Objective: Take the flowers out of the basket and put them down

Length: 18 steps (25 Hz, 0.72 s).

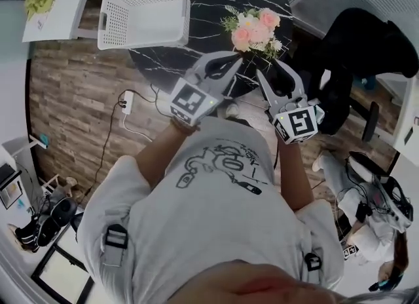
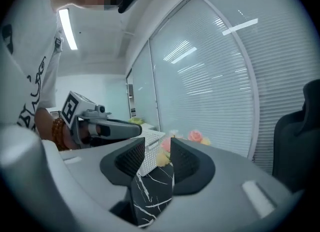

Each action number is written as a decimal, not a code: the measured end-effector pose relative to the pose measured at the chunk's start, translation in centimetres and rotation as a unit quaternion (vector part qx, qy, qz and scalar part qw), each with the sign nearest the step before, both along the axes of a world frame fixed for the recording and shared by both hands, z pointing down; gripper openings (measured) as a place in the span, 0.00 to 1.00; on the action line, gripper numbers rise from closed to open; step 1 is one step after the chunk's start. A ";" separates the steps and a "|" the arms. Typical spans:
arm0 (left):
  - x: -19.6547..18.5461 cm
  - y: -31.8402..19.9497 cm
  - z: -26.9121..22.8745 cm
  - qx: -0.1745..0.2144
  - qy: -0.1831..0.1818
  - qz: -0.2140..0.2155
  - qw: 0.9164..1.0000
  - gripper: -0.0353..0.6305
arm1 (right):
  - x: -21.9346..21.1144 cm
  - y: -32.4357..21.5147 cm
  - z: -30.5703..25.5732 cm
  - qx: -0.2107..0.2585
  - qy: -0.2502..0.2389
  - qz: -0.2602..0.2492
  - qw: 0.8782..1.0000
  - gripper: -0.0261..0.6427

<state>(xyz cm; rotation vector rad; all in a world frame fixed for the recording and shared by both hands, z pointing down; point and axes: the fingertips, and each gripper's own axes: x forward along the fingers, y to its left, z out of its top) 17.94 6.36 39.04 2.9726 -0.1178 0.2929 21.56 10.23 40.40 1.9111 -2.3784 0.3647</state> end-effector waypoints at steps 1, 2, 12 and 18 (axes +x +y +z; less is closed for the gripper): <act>-0.1 0.4 -0.6 0.000 0.005 0.003 1.000 0.06 | -0.6 0.2 -1.1 0.005 0.000 -0.007 1.000 0.27; -0.2 0.8 -1.3 -0.001 0.009 0.006 1.000 0.06 | -1.2 0.5 -2.1 0.009 0.000 -0.012 1.000 0.24; -1.9 4.2 -7.7 0.001 0.057 0.018 0.998 0.06 | -4.4 2.4 -9.4 0.040 -0.003 -0.046 0.998 0.05; -2.4 5.6 -10.0 0.009 0.066 0.023 0.997 0.06 | -5.4 3.6 -12.0 0.046 0.004 -0.053 0.998 0.05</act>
